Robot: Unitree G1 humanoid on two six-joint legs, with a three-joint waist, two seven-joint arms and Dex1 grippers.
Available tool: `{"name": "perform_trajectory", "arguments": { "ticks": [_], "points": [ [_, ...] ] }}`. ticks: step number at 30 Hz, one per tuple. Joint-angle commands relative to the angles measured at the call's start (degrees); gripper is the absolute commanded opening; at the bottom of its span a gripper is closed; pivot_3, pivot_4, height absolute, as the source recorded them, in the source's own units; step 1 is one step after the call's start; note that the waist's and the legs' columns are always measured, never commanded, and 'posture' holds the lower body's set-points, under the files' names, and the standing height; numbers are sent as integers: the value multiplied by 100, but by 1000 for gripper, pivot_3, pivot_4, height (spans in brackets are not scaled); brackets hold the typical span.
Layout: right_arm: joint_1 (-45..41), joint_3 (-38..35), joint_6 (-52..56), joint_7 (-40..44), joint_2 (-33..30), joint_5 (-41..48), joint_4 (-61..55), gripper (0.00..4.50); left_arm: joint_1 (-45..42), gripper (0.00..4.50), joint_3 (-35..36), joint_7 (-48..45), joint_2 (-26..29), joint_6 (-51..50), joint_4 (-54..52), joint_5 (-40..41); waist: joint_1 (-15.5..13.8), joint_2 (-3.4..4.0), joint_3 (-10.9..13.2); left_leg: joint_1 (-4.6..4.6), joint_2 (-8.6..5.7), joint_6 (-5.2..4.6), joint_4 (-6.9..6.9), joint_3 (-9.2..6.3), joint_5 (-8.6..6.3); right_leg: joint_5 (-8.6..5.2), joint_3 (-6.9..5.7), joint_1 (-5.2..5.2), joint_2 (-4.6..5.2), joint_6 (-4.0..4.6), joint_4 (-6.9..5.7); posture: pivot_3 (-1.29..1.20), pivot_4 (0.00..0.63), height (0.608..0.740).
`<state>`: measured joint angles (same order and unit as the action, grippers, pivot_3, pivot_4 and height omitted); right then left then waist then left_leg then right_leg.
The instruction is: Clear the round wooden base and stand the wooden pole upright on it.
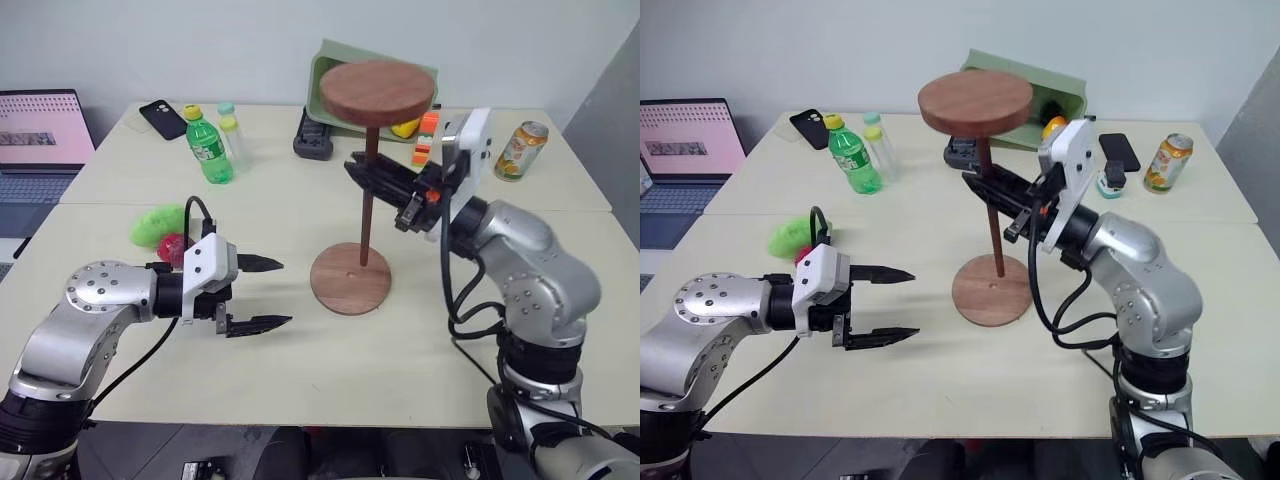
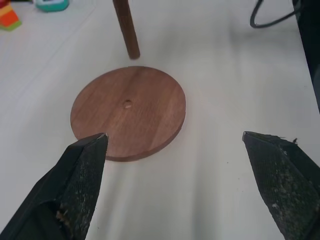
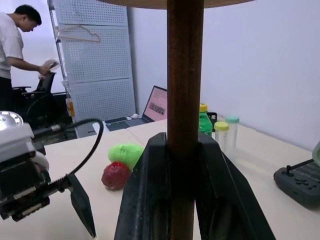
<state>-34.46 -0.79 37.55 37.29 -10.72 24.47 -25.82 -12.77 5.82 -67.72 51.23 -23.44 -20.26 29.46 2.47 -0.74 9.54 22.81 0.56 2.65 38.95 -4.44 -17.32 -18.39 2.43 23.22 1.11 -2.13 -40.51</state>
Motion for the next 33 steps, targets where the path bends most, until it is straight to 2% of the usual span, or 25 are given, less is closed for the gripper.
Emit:
{"name": "perform_trajectory", "arguments": {
  "ticks": [1, 3, 13, 23, 33],
  "points": [
    [188, 334, -1090, 32, 125, -308, 219, 246, -80, 4500, 281, 64, -77, 156, 126, 139, 15, 0, 0, 0, 1, 0, 0, 0, 0, 0, 0, 0, 0, 0, 0, 0, 150, 740],
    [250, 489, -1403, 20, 164, -415, 411, 246, -97, 4500, 346, 167, -204, 76, 146, 297, 29, 1, 0, -2, 1, 0, 0, 0, 0, 0, 0, 0, -2, 0, -1, 0, 150, 740],
    [402, 949, -2162, 45, 160, -740, 1087, 246, 51, 4500, 7, 81, -196, 302, 104, -48, 47, 0, 0, -3, 3, 3, 0, -1, 2, 0, 0, 0, -3, 0, -2, 0, 150, 740],
    [501, 1066, -2297, 17, 108, -743, 1178, 246, 24, 4500, -70, -45, -122, 435, 201, -118, 51, 1, 0, -3, 4, 2, 0, -2, 1, 0, 0, 0, -3, 0, -3, 0, 150, 740],
    [580, 1068, -2366, -11, 7, -745, 1185, 246, -191, 4500, -361, 63, -39, 52, 113, -322, 49, 0, 0, -3, 3, 2, 0, -2, 1, 0, 0, 0, -3, 0, -3, 0, 150, 740]
  ]
}}
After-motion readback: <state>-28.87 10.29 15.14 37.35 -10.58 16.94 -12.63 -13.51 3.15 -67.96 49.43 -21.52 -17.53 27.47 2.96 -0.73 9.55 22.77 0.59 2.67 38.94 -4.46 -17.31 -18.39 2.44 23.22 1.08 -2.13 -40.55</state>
